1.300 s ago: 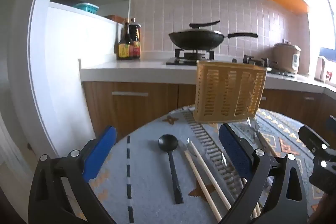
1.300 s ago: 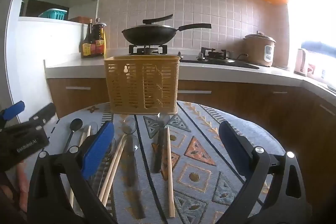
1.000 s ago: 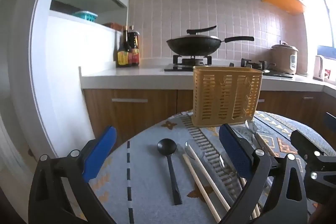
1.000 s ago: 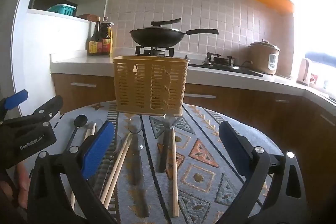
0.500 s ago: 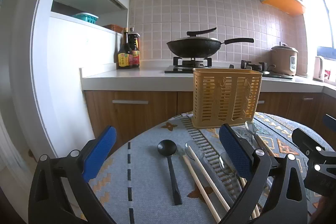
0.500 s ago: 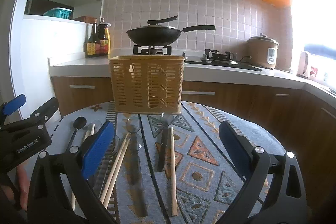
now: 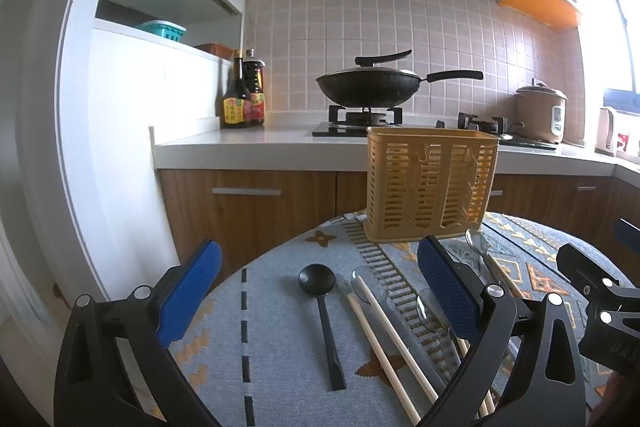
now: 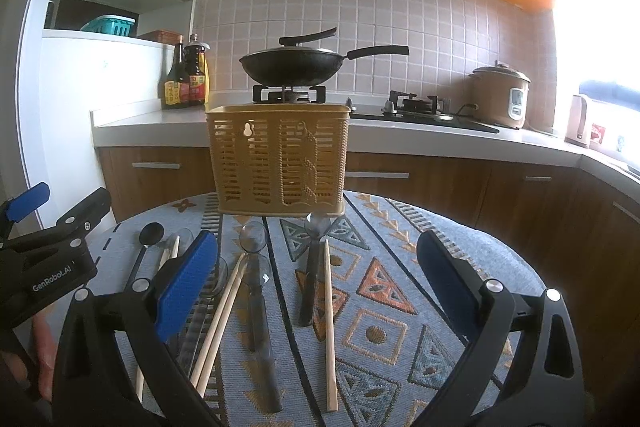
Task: Organize utensils
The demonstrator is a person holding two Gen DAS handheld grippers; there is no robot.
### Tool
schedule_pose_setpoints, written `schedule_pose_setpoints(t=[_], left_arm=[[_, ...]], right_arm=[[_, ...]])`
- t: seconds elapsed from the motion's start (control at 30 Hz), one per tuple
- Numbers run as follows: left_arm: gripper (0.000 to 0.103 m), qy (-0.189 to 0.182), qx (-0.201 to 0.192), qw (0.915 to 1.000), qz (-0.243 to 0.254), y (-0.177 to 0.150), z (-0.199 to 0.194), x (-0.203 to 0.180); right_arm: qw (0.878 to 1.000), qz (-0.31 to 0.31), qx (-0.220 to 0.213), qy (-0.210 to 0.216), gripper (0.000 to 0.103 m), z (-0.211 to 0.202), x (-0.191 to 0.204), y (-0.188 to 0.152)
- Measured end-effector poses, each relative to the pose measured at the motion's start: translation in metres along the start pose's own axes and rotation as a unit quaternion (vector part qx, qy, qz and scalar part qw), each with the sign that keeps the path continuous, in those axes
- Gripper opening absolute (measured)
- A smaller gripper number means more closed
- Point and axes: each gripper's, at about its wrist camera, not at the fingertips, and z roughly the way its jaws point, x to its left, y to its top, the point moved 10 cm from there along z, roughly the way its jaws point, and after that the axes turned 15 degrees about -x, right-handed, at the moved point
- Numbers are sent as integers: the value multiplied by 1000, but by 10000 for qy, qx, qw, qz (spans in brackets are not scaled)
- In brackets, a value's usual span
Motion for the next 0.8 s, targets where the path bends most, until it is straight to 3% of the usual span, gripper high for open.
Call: schedule_pose_setpoints(t=[0.8], left_arm=[[95, -71, -1, 10000, -6, -5, -1, -4]], right_arm=[[10000, 14, 15, 37, 95, 1, 1, -2]])
